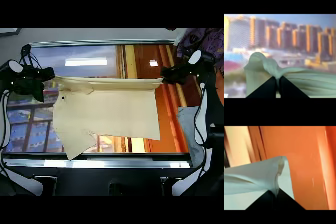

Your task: Fold the clothes and pants, and hang the long-sleeved shirts on hangers.

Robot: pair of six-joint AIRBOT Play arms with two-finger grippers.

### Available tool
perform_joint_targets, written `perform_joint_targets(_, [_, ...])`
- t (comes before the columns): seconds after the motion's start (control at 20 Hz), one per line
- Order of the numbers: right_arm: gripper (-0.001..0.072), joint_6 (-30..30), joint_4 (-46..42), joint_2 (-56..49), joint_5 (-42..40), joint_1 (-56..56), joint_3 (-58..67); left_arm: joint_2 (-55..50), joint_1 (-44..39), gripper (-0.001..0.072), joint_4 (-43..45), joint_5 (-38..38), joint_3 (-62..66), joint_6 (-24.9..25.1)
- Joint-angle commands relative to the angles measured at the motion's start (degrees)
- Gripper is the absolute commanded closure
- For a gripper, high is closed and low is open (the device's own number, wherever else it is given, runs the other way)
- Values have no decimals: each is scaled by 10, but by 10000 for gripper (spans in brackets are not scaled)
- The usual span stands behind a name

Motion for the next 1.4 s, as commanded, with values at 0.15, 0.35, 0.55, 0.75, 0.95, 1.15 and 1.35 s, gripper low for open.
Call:
perform_joint_targets(0.15, [685,4,13,-19,2,1,0,-49,-2,694,0,-15,48,4])
perform_joint_targets(0.35, [684,8,12,-21,72,1,-4,-49,1,694,3,-115,48,14])
perform_joint_targets(0.55, [684,13,18,-37,137,1,-25,-50,0,694,42,-221,40,14])
perform_joint_targets(0.75, [684,13,23,-39,162,1,-70,-50,0,694,52,-265,25,14])
perform_joint_targets(0.95, [684,15,24,-39,164,1,-103,-61,-4,694,57,-280,19,14])
perform_joint_targets(1.15, [683,15,37,-39,160,1,-120,-78,-5,693,65,-283,19,14])
perform_joint_targets(1.35, [678,15,40,-40,156,1,-143,-96,-10,689,65,-283,19,14])
